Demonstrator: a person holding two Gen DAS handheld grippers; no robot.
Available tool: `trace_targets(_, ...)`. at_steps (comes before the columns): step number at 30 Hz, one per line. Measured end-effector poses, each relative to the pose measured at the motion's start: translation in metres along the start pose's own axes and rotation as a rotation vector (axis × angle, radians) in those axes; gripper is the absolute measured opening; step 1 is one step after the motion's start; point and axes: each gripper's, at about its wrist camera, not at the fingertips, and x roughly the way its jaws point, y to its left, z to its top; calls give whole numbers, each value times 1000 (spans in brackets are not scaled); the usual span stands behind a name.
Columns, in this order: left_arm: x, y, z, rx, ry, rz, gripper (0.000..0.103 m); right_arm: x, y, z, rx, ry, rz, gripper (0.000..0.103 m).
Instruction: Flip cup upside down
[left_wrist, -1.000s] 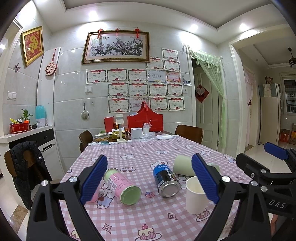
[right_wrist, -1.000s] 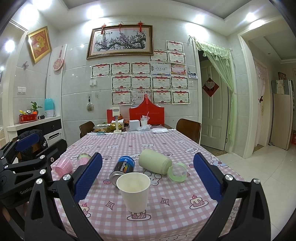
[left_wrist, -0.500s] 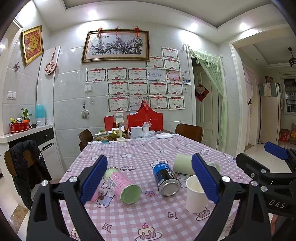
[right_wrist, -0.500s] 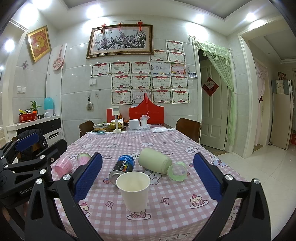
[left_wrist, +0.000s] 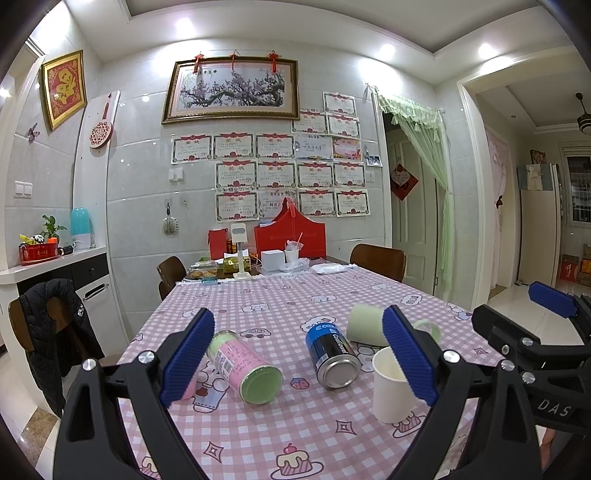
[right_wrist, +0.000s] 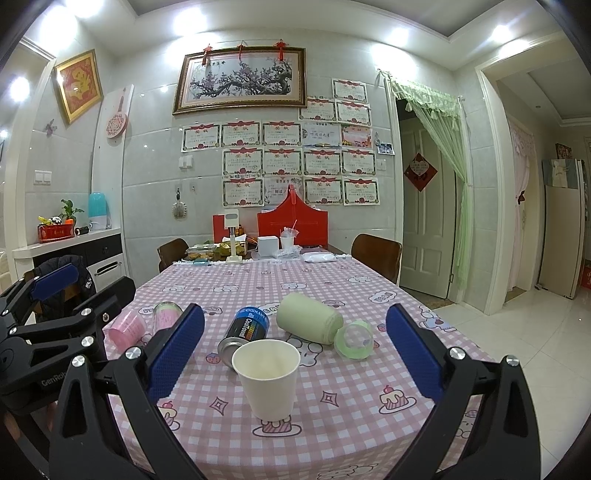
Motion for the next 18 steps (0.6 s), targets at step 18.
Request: trace_targets(18, 2, -4, -5, 17, 8, 13, 91, 4, -3, -5, 0, 17, -4, 95)
